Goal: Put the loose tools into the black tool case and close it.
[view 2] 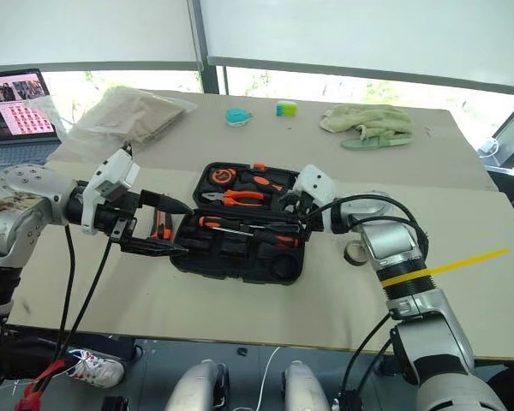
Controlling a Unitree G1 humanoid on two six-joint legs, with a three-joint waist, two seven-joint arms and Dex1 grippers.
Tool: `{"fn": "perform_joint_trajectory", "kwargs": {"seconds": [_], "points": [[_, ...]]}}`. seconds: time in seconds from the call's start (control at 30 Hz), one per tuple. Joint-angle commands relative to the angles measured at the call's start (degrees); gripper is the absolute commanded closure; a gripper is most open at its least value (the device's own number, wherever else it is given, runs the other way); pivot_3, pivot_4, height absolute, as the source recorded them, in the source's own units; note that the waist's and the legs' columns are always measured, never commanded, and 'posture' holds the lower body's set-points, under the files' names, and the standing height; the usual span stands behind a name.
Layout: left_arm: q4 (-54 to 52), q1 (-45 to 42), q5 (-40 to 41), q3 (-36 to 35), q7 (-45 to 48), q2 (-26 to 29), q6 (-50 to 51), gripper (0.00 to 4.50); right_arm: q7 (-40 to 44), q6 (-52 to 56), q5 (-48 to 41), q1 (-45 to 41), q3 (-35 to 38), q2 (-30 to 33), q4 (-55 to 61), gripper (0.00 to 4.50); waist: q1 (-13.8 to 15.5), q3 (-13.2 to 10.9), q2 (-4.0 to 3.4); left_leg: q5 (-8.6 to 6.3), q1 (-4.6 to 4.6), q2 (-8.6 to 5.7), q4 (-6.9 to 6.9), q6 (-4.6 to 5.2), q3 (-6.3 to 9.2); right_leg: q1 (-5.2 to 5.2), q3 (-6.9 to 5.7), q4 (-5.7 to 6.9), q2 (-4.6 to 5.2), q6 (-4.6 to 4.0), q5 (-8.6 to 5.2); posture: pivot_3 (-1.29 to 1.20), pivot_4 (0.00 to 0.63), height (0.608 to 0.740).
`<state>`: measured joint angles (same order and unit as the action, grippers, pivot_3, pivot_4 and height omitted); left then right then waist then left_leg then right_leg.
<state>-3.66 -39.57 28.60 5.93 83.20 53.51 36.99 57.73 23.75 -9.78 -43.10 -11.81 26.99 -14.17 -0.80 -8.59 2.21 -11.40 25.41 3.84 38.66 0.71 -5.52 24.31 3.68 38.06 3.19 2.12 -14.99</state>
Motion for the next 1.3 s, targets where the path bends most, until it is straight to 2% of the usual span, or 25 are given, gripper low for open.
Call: {"fn": "perform_joint_trajectory", "kwargs": {"seconds": [0.03,0.27,0.53,0.77,0.93,1.07,1.13,1.17,1.23,1.3], "points": [[-0.1,-1.2,-0.8,-0.1,0.1,-0.3,-1.9,0.00,-2.5,1.6,0.2,-0.2,0.4,-1.6,0.5,2.13,0.0,0.0,0.00,0.00,0.00,0.00,0.00,0.00,0.00,0.00,0.00,0.00,0.00,0.00,0.00,0.00,0.150,0.740],[-0.2,-0.7,-1.2,-0.5,-0.1,-0.3,-2.3,0.00,-3.6,3.4,0.7,3.1,-2.7,-4.0,5.2,4.48,0.1,0.0,0.00,0.00,0.01,0.00,0.00,0.00,0.00,0.00,-0.01,0.00,0.01,0.00,0.00,0.00,0.150,0.740],[-0.6,-0.3,-1.3,-0.6,-0.3,-0.4,-2.3,0.00,-7.1,6.3,5.5,3.2,-6.4,-4.6,1.7,4.48,0.0,0.0,0.00,0.00,-0.03,0.01,0.00,-0.01,0.00,-0.02,-0.01,0.01,0.00,0.00,0.00,0.00,0.150,0.740],[0.6,-0.6,-1.9,-0.1,-0.3,-1.0,-3.1,0.00,-5.5,0.6,11.7,2.4,-11.7,-1.7,0.6,4.48,0.0,0.0,0.00,0.01,-0.15,0.01,0.00,-0.02,0.00,-0.11,-0.01,0.03,0.00,0.00,0.00,0.00,0.150,0.740],[2.2,-0.3,-3.1,0.1,-1.1,-1.8,-4.2,0.00,-4.6,5.4,4.1,2.0,-4.4,-3.0,8.1,4.48,0.2,0.0,0.03,0.01,-0.15,0.00,0.03,-0.02,0.00,-0.13,-0.02,0.02,0.01,0.00,0.00,0.00,0.150,0.740],[1.6,2.4,-4.0,-2.0,-5.3,-1.7,-3.5,0.00,-4.1,13.2,-6.6,2.8,6.8,-1.1,19.1,4.48,0.1,0.0,-0.01,0.01,0.00,0.00,0.01,-0.02,0.00,-0.01,-0.02,0.01,0.02,0.00,0.00,0.00,0.150,0.740],[0.4,5.0,-3.8,-4.9,-9.6,-1.4,-1.4,0.00,-2.5,18.6,-12.6,4.2,12.0,2.2,25.3,3.90,0.1,0.0,-0.05,0.01,0.03,0.00,-0.01,-0.02,0.01,0.02,-0.01,0.02,0.04,0.00,0.01,0.00,0.150,0.740],[-0.4,6.5,-3.5,-6.6,-11.7,-1.2,-0.3,0.00,-1.7,20.7,-15.2,5.1,13.9,3.8,28.0,3.77,0.1,0.0,-0.05,0.00,0.03,0.00,-0.02,-0.02,0.02,0.02,-0.02,0.01,0.03,0.00,0.01,0.00,0.150,0.740],[-3.3,11.2,-2.7,-11.3,-16.4,-1.0,1.9,0.00,0.9,23.5,-20.5,7.6,17.8,7.8,33.3,3.06,0.1,0.0,-0.03,0.00,0.03,0.02,-0.04,-0.02,0.05,0.01,-0.05,-0.01,0.04,0.00,0.01,0.00,0.150,0.740],[-9.1,20.5,-1.5,-21.3,-21.6,-1.2,5.5,0.00,5.8,24.6,-25.5,11.1,21.4,13.5,38.1,2.35,0.0,0.0,-0.02,-0.01,-0.01,0.03,-0.12,-0.03,0.06,-0.02,-0.08,-0.05,0.06,0.00,0.00,0.00,0.150,0.740]]}}
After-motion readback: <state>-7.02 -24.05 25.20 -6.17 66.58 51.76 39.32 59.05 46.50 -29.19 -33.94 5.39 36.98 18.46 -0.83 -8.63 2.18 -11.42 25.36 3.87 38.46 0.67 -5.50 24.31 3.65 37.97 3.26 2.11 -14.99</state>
